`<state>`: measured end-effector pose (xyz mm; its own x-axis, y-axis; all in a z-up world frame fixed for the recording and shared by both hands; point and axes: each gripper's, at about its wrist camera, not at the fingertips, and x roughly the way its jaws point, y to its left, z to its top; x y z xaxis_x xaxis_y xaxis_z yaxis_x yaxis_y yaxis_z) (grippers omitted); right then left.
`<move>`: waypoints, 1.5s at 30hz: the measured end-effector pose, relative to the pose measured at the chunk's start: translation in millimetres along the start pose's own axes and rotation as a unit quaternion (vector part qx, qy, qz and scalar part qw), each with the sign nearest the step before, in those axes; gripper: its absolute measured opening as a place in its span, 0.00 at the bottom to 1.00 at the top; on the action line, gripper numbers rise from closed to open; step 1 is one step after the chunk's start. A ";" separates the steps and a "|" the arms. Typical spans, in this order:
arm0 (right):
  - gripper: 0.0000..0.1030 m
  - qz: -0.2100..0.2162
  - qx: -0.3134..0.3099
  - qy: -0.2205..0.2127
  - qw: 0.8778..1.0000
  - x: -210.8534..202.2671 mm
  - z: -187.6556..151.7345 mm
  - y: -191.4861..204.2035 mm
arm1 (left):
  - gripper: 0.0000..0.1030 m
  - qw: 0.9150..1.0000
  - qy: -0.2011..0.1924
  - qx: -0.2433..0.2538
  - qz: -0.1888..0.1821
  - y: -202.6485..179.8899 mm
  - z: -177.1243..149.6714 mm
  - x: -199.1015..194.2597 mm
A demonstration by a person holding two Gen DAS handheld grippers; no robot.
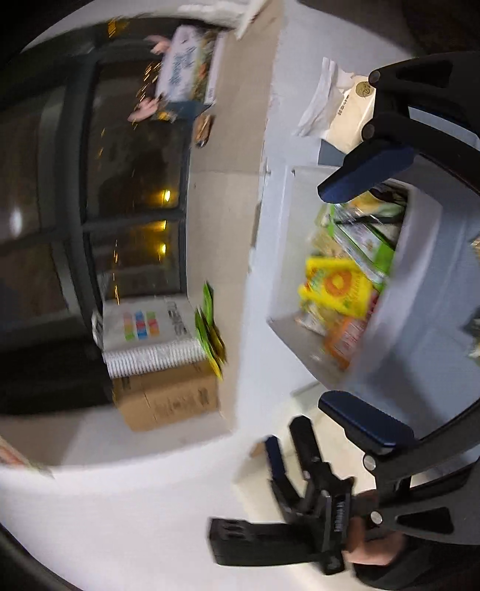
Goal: Organize snacks
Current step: 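Drop the jelly cup and yellow pouch into the box with both grippers, then grasp the green-and-yellow snack bag with the right gripper while the left grasps the cream bread pack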
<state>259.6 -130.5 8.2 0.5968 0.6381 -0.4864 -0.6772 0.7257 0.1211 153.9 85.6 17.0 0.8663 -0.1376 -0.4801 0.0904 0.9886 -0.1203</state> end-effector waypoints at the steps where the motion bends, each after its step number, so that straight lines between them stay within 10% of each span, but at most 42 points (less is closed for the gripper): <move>1: 1.00 -0.003 -0.018 0.010 1.000 -6.2 -5.5 7.9 | 1.00 1.000 -0.002 0.001 -0.003 -2.9 -6.4 -9.1; 7: 1.00 -0.001 -0.100 0.052 0.994 -43.3 -63.6 48.4 | 1.00 1.000 -0.009 -0.004 -0.018 -26.0 -65.9 -62.9; 19: 1.00 0.012 0.008 0.080 0.997 -68.6 -181.0 51.3 | 1.00 0.998 0.034 -0.017 -0.049 -62.3 -146.6 -73.3; 45: 0.95 -0.111 0.030 0.195 0.974 79.2 -157.9 67.5 | 1.00 0.997 0.047 -0.047 -0.041 -36.4 -169.9 -80.0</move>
<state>193.2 -71.6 -158.8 0.5082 0.3259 -0.7972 -0.5176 0.8554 0.0198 -2.1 50.4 -87.8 0.8080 -0.2263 -0.5440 0.1077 0.9645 -0.2413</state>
